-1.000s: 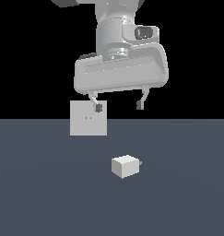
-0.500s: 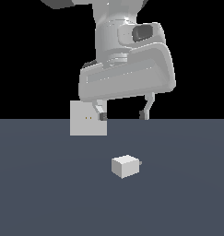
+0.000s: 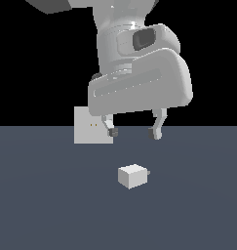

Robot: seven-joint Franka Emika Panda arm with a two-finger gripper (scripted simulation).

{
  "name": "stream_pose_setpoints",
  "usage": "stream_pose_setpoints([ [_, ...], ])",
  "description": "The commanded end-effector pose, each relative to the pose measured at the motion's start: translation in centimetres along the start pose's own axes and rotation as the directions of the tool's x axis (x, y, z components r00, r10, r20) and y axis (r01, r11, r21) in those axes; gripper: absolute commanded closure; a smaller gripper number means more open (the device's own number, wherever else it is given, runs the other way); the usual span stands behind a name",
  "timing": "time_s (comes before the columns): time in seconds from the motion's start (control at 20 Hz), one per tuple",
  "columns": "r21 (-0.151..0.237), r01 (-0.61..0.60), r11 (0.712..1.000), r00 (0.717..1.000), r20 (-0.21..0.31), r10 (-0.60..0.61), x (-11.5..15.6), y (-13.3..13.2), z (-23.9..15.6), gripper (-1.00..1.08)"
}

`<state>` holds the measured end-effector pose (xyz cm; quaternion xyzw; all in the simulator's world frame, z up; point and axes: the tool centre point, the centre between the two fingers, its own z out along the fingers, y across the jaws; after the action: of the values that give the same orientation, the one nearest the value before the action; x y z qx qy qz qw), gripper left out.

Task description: Plug the charger into the wall socket.

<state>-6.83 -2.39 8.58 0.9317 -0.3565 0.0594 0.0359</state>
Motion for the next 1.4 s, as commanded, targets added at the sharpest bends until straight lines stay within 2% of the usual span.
stream_pose_setpoints([
  [0.0,-0.002,-0.051,0.999,0.999,-0.015,0.051,-0.2,0.2,0.4,-0.92],
  [0.65,-0.008,-0.222,0.975,0.973,-0.066,0.221,-1.1,0.9,2.0,-0.92],
  [1.35,-0.009,-0.243,0.970,0.968,-0.071,0.241,-1.4,0.9,3.2,-0.92],
])
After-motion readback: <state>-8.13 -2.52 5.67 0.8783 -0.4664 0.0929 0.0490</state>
